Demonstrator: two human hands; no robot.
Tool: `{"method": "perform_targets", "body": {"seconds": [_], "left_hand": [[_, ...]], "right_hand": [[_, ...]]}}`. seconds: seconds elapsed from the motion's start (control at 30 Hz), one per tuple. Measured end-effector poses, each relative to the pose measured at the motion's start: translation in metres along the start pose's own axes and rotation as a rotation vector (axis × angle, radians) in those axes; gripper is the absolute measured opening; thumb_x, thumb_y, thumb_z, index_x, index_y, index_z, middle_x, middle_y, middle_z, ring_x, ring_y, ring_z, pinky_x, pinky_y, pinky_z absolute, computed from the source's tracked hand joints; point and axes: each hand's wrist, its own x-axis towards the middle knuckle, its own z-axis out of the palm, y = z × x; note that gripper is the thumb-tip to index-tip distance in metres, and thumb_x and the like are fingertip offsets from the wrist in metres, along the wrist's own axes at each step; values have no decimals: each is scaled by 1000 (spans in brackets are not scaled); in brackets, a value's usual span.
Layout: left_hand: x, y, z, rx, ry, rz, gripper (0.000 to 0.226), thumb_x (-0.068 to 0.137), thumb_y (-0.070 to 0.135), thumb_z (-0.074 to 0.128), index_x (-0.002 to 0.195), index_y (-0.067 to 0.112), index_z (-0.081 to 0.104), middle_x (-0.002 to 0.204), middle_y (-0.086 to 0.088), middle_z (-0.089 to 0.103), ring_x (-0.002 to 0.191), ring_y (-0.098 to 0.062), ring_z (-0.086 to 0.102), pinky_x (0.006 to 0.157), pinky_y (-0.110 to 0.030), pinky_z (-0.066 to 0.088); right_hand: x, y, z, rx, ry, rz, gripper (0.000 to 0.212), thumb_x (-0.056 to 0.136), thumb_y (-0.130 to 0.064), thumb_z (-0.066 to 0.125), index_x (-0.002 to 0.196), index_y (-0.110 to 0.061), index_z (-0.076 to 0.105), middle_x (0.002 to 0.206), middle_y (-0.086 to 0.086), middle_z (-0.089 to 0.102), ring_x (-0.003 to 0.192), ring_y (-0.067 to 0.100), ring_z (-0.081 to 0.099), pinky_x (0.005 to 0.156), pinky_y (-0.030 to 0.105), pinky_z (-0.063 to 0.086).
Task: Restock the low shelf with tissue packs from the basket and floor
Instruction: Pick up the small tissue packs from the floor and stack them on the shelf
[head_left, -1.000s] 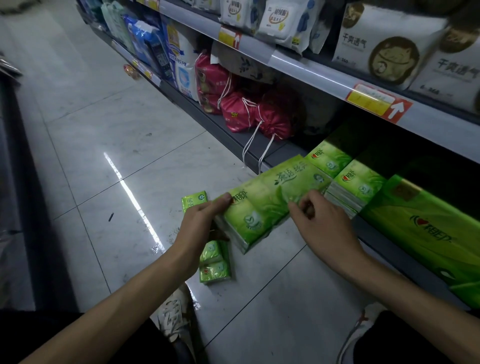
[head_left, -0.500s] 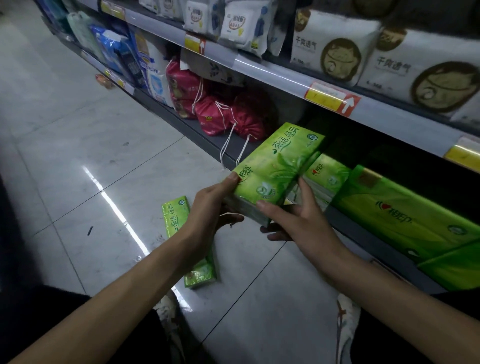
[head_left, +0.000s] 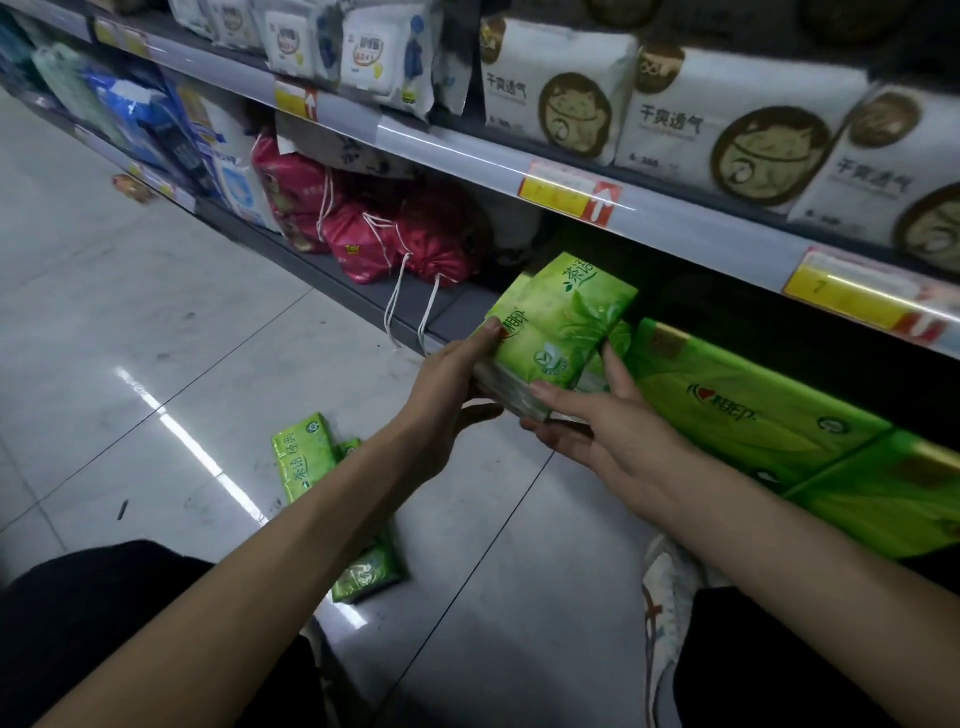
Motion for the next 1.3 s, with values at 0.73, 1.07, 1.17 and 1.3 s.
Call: {"method": "perform_targets", "body": {"seconds": [0.73,1.07,1.17,1.3], "left_hand": [[66,-31,49,-141,9,-60,33,100,17,58,131,6,53,128,-23,59,99,-42,74,84,-44,63],[73,-48,43,176,84,154,32,94,-10,59,122,5,56,114,-16,65,90,-33,73,63,-25,60],[81,-46,47,262,150,235,29,89,-8,66,114,6,65,115,-15,68,89,-29,73,73,-39,64],[93,-45,54,341,222,295,20,90,5,71,92,25,74,104,-3,76,96,-25,74,87,-47,61]], "right_hand": [[62,1,-36,-43,235,-127,97,85,3,77,160,-37,30,140,3,61,111,25,70,91,46,62],[64,17,-44,-336,322,-195,98,80,7,79,159,-29,34,141,7,62,120,26,66,98,48,58],[65,11,-46,-344,346,-217,88,88,7,72,159,-25,32,130,11,68,99,26,74,88,46,62],[68,0,-50,-414,406,-274,62,88,-1,76,143,-17,50,111,11,75,87,24,76,77,45,65]]}}
